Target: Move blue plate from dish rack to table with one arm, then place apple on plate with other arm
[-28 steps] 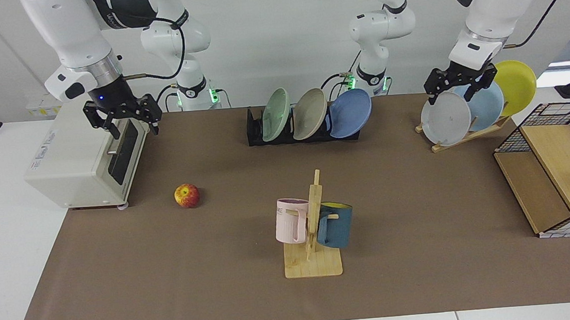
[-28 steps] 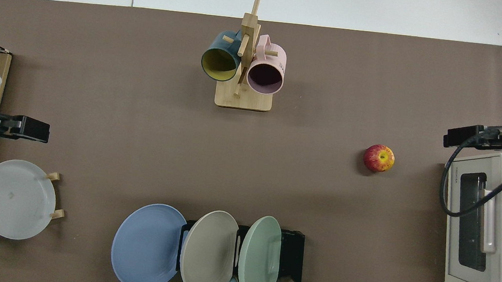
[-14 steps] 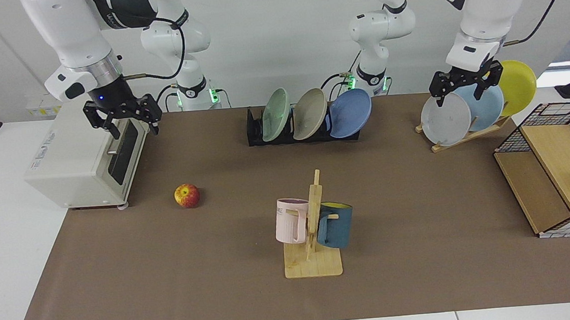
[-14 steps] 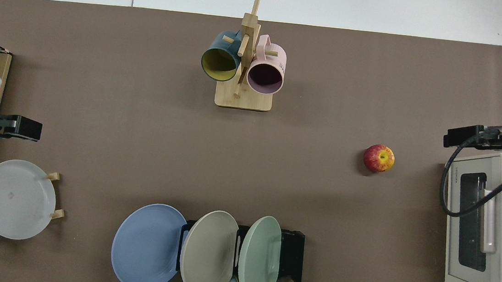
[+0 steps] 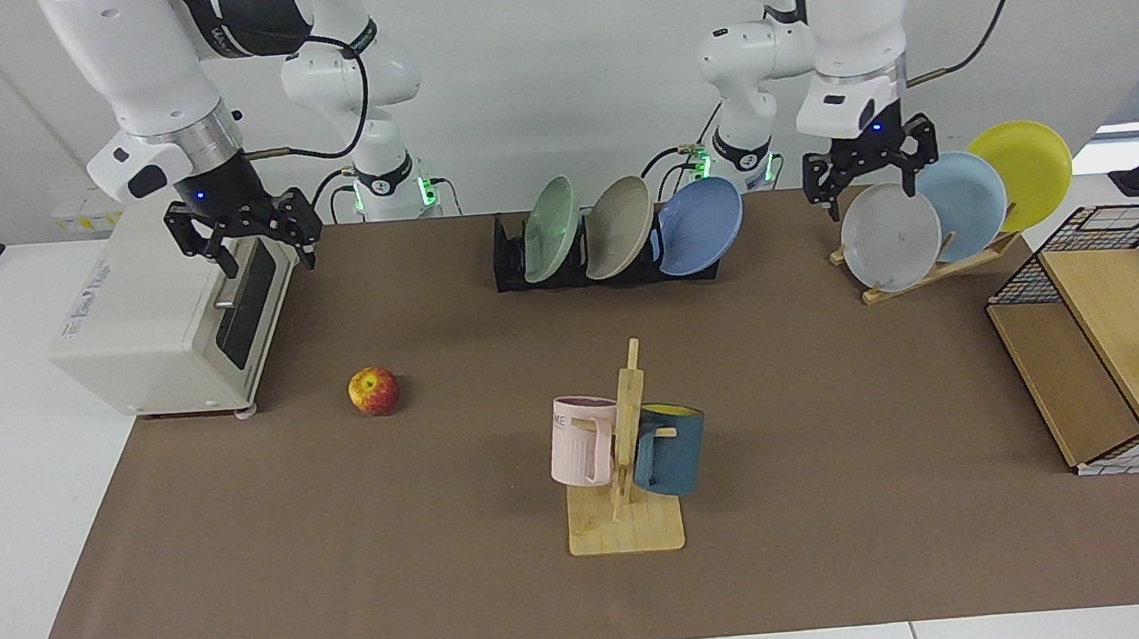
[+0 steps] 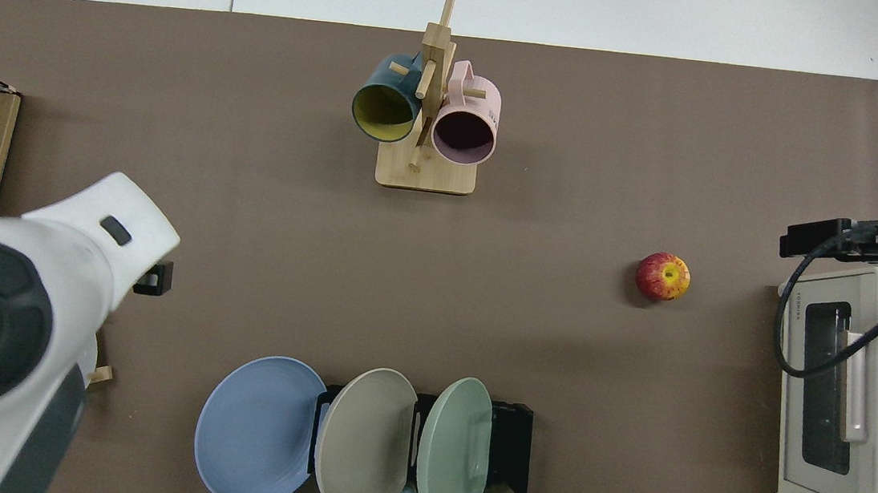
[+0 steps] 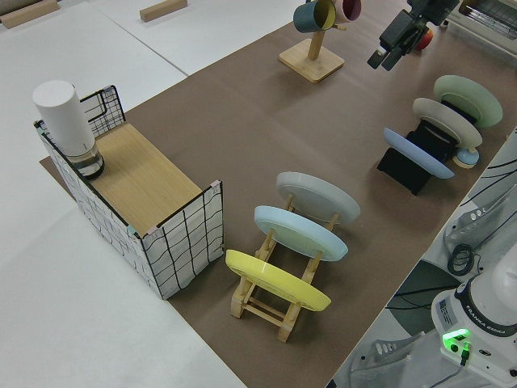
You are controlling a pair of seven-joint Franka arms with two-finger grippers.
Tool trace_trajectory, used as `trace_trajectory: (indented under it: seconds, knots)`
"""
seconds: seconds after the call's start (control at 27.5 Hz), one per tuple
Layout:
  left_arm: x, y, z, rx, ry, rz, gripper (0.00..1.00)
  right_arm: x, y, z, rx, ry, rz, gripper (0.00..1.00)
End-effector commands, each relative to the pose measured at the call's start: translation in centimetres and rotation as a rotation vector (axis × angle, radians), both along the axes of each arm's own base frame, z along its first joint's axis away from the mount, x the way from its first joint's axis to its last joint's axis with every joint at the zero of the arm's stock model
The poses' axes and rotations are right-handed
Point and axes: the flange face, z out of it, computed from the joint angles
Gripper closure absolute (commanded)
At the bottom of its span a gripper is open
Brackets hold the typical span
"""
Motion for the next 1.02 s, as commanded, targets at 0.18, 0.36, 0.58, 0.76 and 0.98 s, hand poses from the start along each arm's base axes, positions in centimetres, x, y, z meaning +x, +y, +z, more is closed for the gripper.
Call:
trace_trajectory:
  seconds: [0.18,0.36,0.58,0.76,0.98]
  knots:
    - [-6.1,-2.7,-7.5,0.04,-0.001,0.046,0.0,1.9,0.4,-2.5,-0.005,-0.034,-0.016,0.0]
    - [-6.3,-2.9,-8.4,-0.024,0.02,0.078,0.0,4.5,1.3,-6.5,0.007,-0.03,-0.12,0.0]
    - [-8.1,-4.6,-13.4,0.003,0.009,0.052,0.01,6.6,3.3,-12.4,0.015,-0.005,-0.143,0.0]
    - [-8.8,-4.9,-14.6,0.017,0.011,0.048,0.02,5.7,4.5,-18.3,0.018,-0.01,-0.139,0.0]
    - [-8.7,-4.7,-14.8,0.02,0.019,0.04,0.11,4.3,5.5,-23.8,0.008,-0.002,-0.115,0.0]
